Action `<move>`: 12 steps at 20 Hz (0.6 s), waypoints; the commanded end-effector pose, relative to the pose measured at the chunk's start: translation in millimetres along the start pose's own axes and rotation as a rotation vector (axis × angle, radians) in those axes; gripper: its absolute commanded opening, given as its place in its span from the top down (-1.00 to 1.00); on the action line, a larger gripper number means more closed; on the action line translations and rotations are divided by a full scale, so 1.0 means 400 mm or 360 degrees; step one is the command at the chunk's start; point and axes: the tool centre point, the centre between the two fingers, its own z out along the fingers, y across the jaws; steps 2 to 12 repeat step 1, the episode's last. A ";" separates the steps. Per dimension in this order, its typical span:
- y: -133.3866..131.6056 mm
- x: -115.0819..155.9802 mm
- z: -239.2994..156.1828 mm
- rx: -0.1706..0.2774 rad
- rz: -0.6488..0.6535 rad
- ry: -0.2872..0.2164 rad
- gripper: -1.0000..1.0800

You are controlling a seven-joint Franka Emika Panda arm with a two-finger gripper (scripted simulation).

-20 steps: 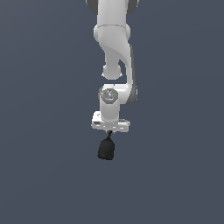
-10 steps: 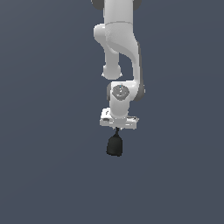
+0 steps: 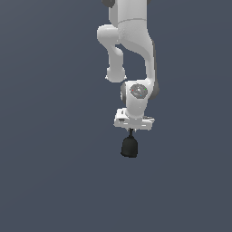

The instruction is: Pick up the object and move it to a goal position.

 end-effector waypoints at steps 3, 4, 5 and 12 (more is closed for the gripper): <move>-0.007 -0.002 -0.003 0.0000 0.0003 0.0003 1.00; -0.007 -0.002 -0.003 0.0000 0.0003 0.0003 1.00; -0.007 -0.002 -0.003 0.0000 0.0003 0.0003 1.00; -0.007 -0.002 -0.003 0.0000 0.0003 0.0003 1.00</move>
